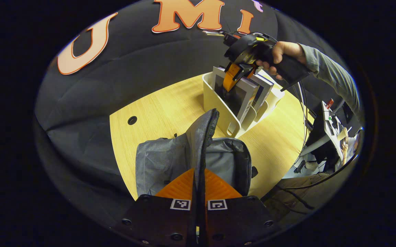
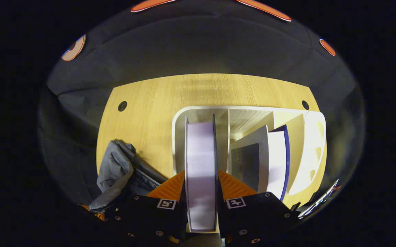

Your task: Open the schoolbag, grab two books from the bookshelf and put them into the schoolbag.

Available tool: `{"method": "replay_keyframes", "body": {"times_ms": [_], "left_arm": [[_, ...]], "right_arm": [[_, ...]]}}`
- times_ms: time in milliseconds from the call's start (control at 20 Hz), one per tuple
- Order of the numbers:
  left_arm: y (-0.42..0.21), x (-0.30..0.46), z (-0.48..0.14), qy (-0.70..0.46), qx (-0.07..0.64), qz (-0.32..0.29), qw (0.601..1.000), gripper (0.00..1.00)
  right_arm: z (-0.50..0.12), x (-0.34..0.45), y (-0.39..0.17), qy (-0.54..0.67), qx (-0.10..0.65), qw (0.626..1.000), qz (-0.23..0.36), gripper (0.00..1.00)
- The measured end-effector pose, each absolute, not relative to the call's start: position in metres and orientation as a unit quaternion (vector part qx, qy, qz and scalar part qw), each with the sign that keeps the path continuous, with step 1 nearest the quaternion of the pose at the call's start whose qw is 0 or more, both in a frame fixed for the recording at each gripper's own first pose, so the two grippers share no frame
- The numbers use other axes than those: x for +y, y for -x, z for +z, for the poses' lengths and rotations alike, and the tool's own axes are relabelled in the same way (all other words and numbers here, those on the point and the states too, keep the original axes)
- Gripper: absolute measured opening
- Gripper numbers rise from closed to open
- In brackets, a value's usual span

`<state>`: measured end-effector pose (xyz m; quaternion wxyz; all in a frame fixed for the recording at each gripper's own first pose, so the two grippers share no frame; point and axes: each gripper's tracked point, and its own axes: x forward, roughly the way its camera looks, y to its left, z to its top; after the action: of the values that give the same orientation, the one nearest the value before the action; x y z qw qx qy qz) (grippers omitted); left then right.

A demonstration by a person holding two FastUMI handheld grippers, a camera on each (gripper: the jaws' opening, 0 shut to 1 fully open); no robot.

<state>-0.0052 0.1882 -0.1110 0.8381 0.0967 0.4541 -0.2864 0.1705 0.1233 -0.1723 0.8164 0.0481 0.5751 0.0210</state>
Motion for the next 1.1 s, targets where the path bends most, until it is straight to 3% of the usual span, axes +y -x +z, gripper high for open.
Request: {"method": "replay_keyframes", "body": {"times_ms": [100, 150, 200, 800, 1100], "left_arm": [[0.006, 0.189, -0.114, -0.094, 0.459, -0.284, 0.837, 0.04], [0.005, 0.189, -0.114, -0.094, 0.460, -0.283, 0.837, 0.04], [0.006, 0.188, -0.115, -0.095, 0.461, -0.283, 0.836, 0.04], [0.009, 0.185, -0.119, -0.096, 0.462, -0.276, 0.837, 0.04], [0.009, 0.188, -0.120, -0.088, 0.461, -0.273, 0.840, 0.04]], "right_arm": [[-0.160, 0.122, -0.170, -0.067, 0.565, 0.822, 0.032, 0.37], [-0.153, 0.120, -0.169, -0.075, 0.561, 0.824, 0.036, 0.44], [-0.145, 0.118, -0.166, -0.084, 0.554, 0.827, 0.039, 0.37], [-0.053, 0.090, -0.128, -0.168, 0.465, 0.866, 0.065, 0.35], [-0.034, 0.100, -0.089, -0.231, 0.437, 0.864, 0.095, 0.34]]}}
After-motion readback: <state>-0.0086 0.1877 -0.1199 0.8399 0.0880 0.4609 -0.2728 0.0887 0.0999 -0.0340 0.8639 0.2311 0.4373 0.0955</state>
